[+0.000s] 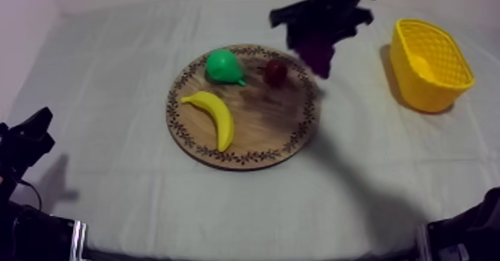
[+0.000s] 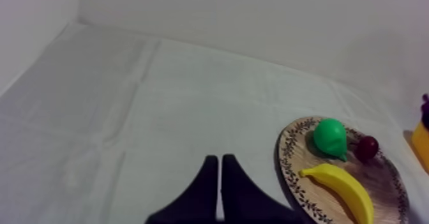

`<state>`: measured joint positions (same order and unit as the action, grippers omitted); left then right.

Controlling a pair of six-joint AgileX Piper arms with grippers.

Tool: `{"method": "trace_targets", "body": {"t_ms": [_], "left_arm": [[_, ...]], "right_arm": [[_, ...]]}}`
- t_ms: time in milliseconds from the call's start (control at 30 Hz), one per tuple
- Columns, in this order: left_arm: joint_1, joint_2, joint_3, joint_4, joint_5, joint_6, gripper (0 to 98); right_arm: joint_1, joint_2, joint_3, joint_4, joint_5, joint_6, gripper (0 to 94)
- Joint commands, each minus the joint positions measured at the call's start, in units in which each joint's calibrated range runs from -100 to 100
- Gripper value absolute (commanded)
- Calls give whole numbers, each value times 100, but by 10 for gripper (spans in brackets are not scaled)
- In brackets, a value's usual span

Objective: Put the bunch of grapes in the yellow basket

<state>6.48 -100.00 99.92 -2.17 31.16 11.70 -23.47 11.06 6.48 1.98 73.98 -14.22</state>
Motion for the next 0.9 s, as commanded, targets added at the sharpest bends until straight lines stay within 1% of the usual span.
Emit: {"method": "trace_targets", "body": {"t_ms": [0,167,300,400,533,667,867], "left_arm": [[0,0,-3,0,-3,-1,1],[0,0,-3,0,-3,-1,1],[0,0,-3,0,-3,-1,1],[0,0,-3,0,-3,-1,1],[0,0,-3,0,-3,-1,1],[0,0,-3,0,-3,-1,1],[0,0,-3,0,-3,-1,1]], "right_arm": [[220,-557,26,72,13,167,302],[728,-1199,156,246,-48,587,308],[1201,-1607,349,339,-338,1007,317],[1572,-1822,484,359,-586,1351,336],[2076,-1943,674,322,-1006,1763,346],[2537,-1862,788,243,-1431,2038,340],[3040,-1510,955,90,-1868,2296,347]]}}
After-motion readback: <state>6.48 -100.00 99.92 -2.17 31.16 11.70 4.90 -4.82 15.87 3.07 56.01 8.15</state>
